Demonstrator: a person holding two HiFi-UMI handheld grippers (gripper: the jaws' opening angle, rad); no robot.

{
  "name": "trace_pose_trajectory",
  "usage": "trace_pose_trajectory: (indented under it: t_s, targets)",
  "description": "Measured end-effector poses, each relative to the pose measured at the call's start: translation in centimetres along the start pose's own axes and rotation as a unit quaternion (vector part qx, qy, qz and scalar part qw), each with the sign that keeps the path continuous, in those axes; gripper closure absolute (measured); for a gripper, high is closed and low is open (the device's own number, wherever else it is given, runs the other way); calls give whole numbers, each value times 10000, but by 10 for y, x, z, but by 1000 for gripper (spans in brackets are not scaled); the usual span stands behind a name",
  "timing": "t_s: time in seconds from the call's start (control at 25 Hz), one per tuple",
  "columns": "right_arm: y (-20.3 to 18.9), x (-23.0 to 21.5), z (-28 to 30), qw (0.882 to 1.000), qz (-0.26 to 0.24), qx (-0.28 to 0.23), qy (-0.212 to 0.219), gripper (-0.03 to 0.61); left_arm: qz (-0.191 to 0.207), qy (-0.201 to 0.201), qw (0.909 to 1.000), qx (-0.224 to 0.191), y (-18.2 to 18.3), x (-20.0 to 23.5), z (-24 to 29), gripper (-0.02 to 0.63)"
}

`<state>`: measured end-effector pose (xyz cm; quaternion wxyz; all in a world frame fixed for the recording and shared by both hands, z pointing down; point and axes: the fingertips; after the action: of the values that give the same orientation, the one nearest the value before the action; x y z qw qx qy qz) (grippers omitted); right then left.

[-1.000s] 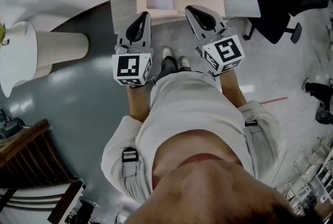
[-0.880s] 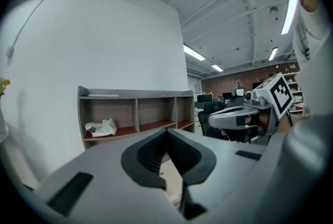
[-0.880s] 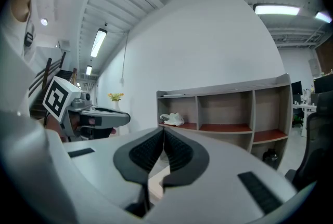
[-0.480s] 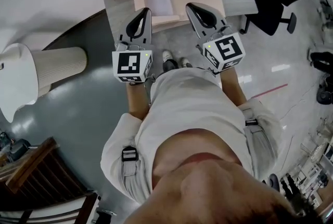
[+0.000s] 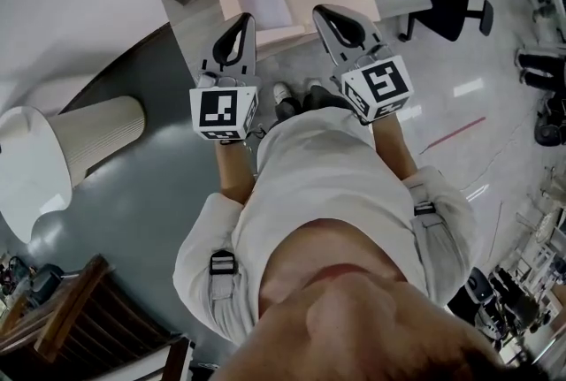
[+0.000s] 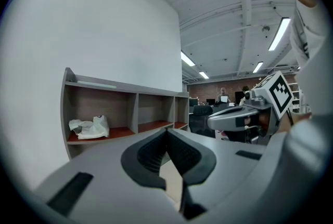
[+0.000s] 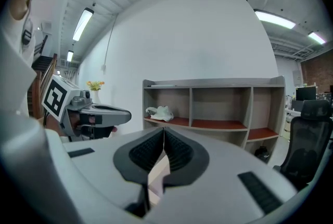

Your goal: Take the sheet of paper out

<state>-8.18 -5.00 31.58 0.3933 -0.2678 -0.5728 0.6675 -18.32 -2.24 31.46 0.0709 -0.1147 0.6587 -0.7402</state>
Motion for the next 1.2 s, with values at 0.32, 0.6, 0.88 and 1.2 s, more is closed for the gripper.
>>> trace_pose_trajectory:
  t_s: [0.32,0.6,0.88,1.2]
  targets:
    - [-10,-5,17,9998,82,180,-35,557,-80,-157,9998,113,-10,6,18,597]
    - [-21,-32,42,9995,179,245,51,557,106,-165,9995,261,-15,12,47,597]
    - [-36,-67,77,9985,292,341,304,557,118,-56,9990,437,-29,23,91,597]
    - [-55,-108,111,9964,377,496,582,557,43,-16,9975,705,-52,30,133,597]
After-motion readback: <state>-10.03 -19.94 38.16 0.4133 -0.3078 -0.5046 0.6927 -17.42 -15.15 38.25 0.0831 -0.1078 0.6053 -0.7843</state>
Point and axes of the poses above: the fingertips, and each gripper's own axes: z forward along the fingers, x to its left, y out of its top, and after that the axes turned 4 degrees about -z, right-handed
